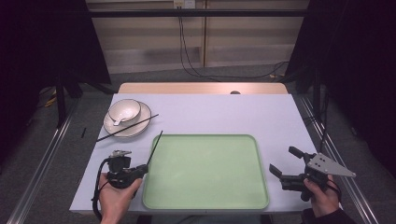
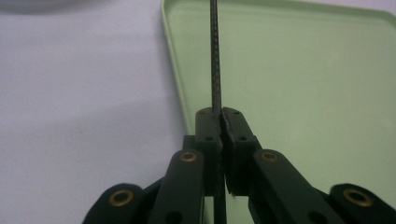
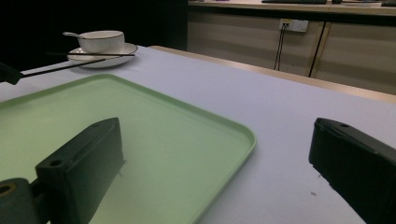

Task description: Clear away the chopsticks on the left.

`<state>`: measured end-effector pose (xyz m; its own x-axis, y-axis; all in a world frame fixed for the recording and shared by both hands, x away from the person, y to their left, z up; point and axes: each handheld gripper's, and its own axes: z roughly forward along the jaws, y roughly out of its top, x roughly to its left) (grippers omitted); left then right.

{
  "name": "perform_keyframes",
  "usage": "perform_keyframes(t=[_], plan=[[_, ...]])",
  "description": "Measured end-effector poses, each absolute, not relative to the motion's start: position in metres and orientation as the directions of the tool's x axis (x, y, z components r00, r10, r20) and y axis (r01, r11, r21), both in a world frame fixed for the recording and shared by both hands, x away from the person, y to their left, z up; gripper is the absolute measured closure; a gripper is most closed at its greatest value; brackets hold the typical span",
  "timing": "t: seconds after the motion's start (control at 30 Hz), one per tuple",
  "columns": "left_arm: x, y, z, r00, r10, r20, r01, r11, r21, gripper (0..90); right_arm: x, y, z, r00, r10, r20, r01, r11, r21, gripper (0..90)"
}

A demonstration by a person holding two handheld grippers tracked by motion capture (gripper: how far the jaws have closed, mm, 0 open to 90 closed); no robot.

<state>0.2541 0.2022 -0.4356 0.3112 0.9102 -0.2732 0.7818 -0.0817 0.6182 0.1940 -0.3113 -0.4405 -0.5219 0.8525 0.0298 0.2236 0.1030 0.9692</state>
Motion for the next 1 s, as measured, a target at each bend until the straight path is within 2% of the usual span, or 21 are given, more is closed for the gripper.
perform_keyframes(t=[0.4,0.63,1.0], plan=[[0.258,0.177,-0.450,0.318,0.912,-0.260,0.800,-0.111,0.589,86.0,0.195,-0.311,-0.441,-0.527,0.849,0.030,0.225,0.105,0.969,2.6],[0.259,0.178,-0.459,0.312,0.917,-0.249,0.820,-0.127,0.559,85.8,0.195,-0.311,-0.441,-0.529,0.848,0.032,0.225,0.104,0.969,2.6],[0.259,0.175,-0.462,0.307,0.922,-0.235,0.809,-0.122,0.575,85.1,0.194,-0.311,-0.441,-0.533,0.846,0.036,0.230,0.104,0.968,2.6]])
